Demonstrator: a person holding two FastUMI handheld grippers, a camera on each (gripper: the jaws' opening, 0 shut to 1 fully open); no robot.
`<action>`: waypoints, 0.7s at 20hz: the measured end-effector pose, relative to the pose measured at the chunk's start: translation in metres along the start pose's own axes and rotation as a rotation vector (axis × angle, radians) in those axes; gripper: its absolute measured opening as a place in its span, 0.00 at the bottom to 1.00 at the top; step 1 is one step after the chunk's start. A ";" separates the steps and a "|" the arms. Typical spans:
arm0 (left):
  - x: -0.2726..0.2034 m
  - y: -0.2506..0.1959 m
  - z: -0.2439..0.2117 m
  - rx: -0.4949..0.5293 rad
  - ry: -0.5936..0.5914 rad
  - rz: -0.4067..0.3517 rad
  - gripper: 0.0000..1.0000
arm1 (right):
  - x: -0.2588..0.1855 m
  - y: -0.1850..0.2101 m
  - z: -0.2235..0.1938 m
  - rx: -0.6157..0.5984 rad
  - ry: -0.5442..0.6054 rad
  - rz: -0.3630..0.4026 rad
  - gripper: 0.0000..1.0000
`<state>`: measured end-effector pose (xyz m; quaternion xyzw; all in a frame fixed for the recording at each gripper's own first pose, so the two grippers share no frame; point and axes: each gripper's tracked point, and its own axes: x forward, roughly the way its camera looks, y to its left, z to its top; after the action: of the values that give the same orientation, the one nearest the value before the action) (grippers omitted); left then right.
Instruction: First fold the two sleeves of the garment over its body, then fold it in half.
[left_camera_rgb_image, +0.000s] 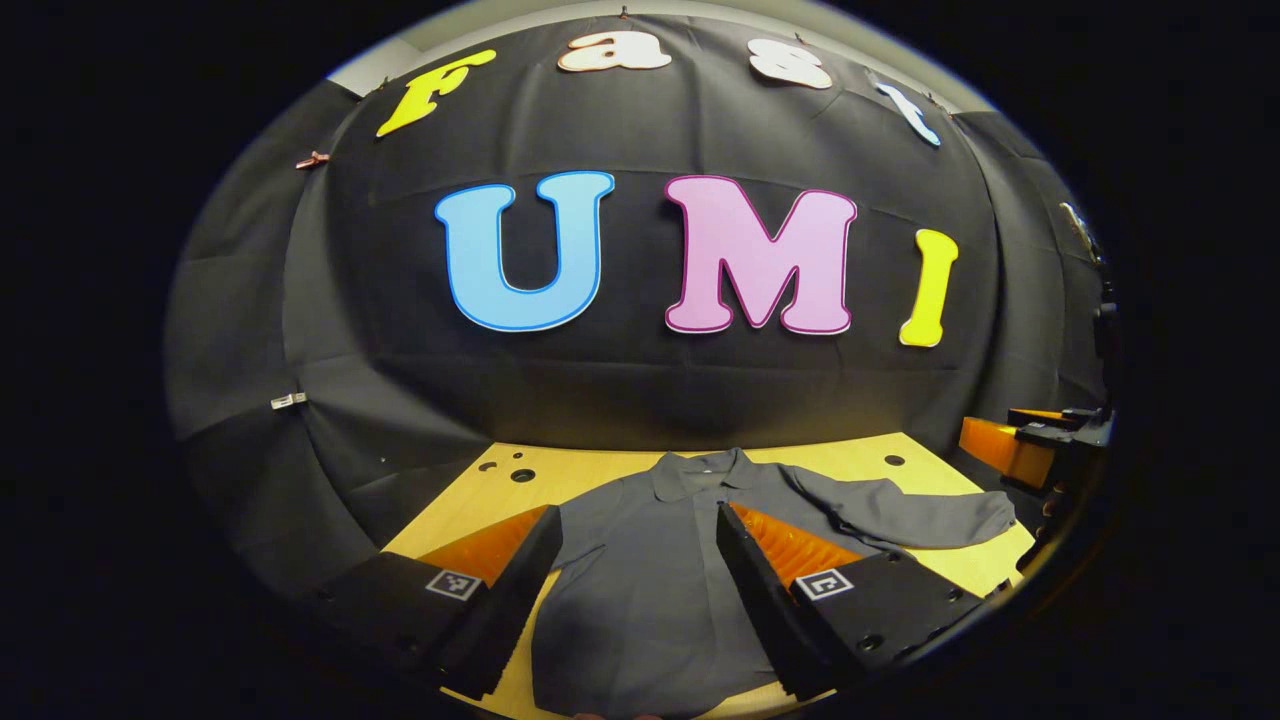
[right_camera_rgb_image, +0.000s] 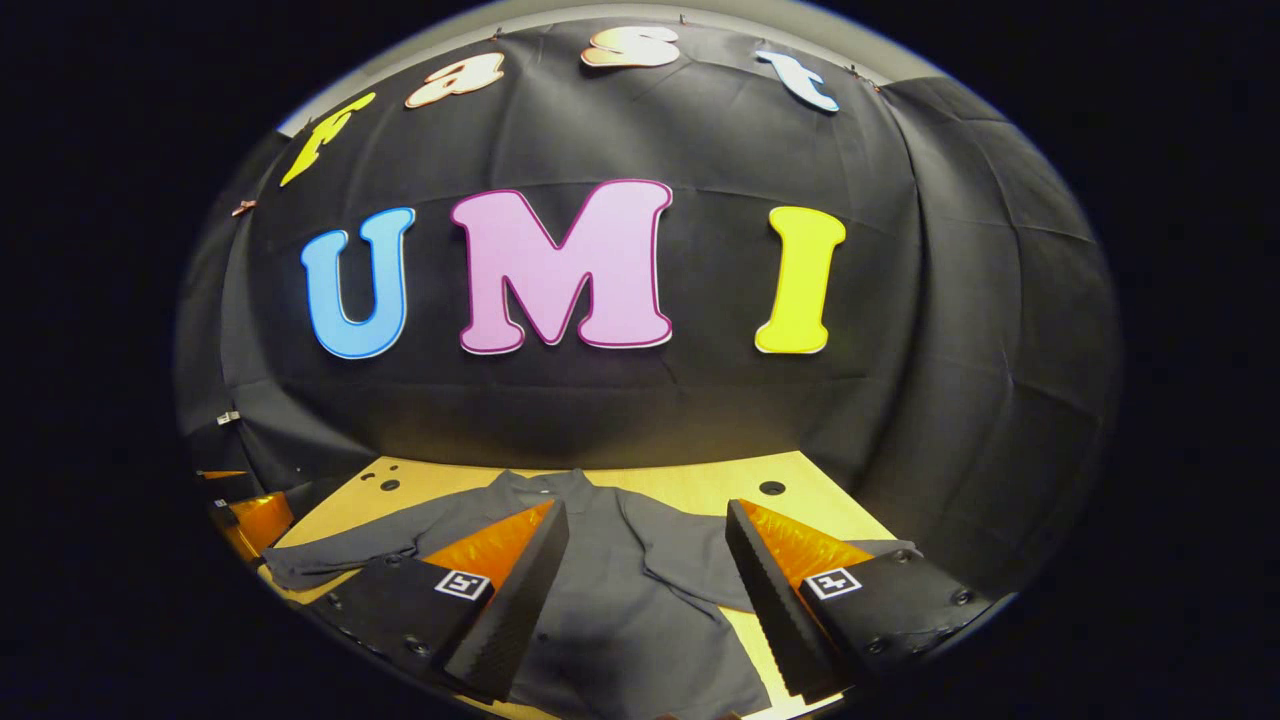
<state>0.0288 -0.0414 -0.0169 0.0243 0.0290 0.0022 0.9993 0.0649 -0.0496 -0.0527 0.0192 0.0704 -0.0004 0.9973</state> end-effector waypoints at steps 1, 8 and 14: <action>0.001 -0.001 -0.003 -0.001 0.006 0.004 0.98 | 0.004 -0.007 -0.004 -0.002 0.014 -0.008 0.98; 0.014 -0.005 -0.017 0.009 0.030 0.043 0.98 | 0.038 -0.076 -0.036 0.031 0.088 -0.120 0.98; 0.026 -0.010 -0.044 0.013 0.096 0.054 0.98 | 0.052 -0.176 -0.076 0.096 0.184 -0.308 0.98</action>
<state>0.0523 -0.0493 -0.0628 0.0316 0.0761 0.0301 0.9961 0.1055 -0.2223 -0.1415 0.0559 0.1635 -0.1547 0.9727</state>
